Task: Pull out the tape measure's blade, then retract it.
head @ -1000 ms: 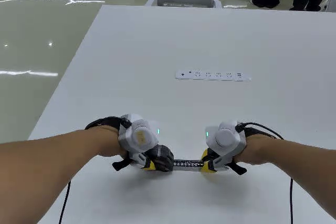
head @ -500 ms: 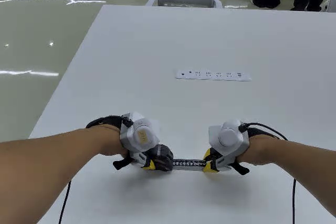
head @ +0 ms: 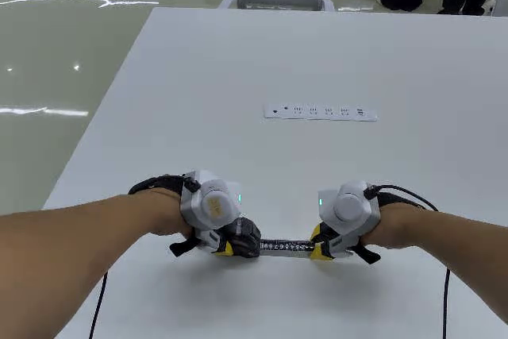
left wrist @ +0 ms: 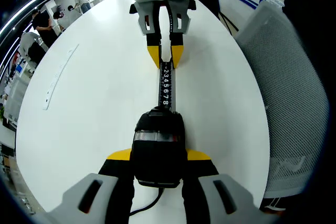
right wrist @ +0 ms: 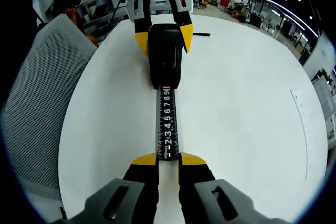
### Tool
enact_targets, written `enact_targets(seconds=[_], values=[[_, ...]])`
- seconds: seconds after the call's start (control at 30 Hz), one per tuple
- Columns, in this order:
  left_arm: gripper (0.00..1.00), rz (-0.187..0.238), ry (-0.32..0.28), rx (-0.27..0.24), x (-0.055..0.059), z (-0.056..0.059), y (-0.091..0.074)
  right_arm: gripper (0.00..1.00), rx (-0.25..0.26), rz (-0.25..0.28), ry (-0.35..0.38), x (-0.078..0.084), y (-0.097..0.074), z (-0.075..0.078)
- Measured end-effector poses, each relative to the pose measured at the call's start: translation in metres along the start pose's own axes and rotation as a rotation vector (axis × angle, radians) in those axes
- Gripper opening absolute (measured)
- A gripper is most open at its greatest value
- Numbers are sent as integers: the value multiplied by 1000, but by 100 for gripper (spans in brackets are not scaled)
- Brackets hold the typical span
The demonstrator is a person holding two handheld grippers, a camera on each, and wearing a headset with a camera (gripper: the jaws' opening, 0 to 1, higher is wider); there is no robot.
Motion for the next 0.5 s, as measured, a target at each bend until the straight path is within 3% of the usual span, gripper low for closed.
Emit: enact_targets(seconds=[0.5], values=[[31, 1, 3, 0, 0, -1, 0, 12, -1, -13, 6, 11, -7, -2]])
Point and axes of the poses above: the centre of the closed fingertips' face, and the gripper's own axes: y roughly forward along the fingers, z roughly to its right, x roughly out of its underside, the point moved 8 cm from there along -y, roughly backward along the fingers, and after that the axes turned 13 degrees about -y, right-handed, at the moved point
